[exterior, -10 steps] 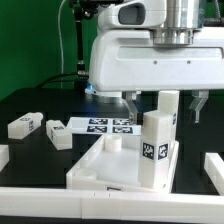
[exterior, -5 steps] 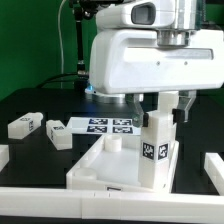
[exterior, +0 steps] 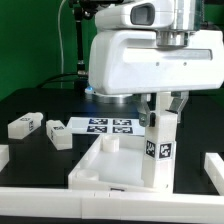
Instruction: Assemble desk
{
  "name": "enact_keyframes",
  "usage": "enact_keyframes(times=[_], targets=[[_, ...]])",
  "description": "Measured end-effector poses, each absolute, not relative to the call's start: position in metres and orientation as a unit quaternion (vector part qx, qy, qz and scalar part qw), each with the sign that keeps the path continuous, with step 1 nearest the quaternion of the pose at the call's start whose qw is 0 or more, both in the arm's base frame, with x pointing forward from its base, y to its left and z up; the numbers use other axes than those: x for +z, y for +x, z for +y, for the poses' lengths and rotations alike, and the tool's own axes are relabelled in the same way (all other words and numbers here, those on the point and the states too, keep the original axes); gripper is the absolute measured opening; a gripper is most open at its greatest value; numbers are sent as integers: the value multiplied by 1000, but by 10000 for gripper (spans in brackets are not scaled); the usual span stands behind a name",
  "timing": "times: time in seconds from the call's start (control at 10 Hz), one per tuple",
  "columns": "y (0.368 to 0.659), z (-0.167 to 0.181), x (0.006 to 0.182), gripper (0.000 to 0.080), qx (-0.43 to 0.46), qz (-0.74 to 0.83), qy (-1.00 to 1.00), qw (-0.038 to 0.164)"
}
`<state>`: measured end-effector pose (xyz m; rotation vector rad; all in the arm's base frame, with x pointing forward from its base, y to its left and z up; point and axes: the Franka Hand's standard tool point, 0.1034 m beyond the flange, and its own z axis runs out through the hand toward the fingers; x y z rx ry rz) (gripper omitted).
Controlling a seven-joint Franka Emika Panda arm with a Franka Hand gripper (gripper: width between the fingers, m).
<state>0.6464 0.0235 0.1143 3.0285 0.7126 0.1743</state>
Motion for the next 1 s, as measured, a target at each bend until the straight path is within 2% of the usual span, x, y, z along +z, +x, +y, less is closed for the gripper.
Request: enact_keyframes(times=[0.5,1.0], targets=[[646,30,114,290,57,-30,998,-13],[647,41,113,290,51,-268,962,-27]])
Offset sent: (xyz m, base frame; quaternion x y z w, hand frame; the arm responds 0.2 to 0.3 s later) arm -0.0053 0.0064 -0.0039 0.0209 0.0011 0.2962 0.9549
